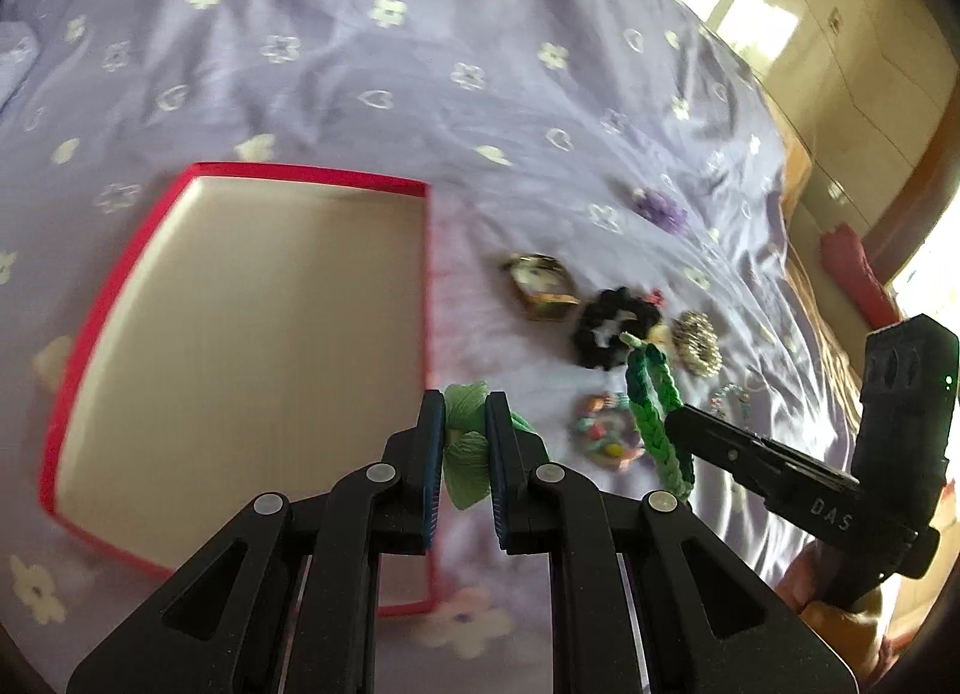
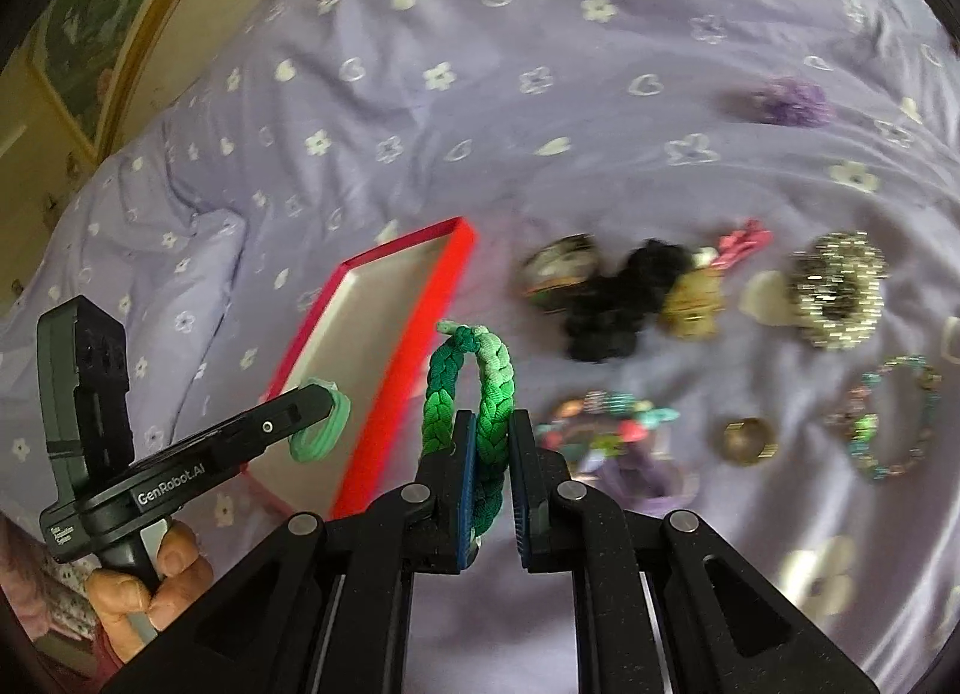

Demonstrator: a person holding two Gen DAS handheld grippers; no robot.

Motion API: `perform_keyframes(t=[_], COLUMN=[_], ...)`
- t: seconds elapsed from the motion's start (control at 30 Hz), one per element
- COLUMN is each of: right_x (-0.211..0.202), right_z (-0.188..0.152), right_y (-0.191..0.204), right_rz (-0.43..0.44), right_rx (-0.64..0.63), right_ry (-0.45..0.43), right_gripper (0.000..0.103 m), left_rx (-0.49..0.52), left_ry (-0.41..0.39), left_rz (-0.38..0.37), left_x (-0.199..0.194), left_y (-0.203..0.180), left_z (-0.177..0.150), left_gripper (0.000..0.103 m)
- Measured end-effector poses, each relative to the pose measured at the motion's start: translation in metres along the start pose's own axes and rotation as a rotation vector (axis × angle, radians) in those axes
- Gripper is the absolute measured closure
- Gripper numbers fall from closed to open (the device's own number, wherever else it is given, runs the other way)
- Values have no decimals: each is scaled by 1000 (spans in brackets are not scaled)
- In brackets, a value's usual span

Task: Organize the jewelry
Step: 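Carry the green hair tie and green bracelet over the box lid with both tools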

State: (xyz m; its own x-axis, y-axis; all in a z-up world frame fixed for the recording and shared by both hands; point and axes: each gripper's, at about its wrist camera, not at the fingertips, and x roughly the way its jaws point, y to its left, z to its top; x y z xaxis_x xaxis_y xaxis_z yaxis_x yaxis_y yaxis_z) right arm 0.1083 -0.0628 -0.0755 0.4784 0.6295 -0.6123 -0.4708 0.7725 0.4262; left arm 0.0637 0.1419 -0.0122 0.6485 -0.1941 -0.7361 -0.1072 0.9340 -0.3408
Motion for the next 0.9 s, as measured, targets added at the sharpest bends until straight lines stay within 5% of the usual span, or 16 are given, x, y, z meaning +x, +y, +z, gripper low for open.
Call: perform_keyframes(t=[0.57,0.9], right_x=[66,118], right_z=[-13,-15], right_y=[87,108], right_rz=[97,82], right_rx=[-127,-179], right_ry=[114,212], right_gripper=[93,93], left_rx=[-83,-106], left_ry=[-35,23], left_rz=[120,169], left_x=[-23,-1], left_y=[88,124], left_z=[-8,-14], left_gripper=[91,91])
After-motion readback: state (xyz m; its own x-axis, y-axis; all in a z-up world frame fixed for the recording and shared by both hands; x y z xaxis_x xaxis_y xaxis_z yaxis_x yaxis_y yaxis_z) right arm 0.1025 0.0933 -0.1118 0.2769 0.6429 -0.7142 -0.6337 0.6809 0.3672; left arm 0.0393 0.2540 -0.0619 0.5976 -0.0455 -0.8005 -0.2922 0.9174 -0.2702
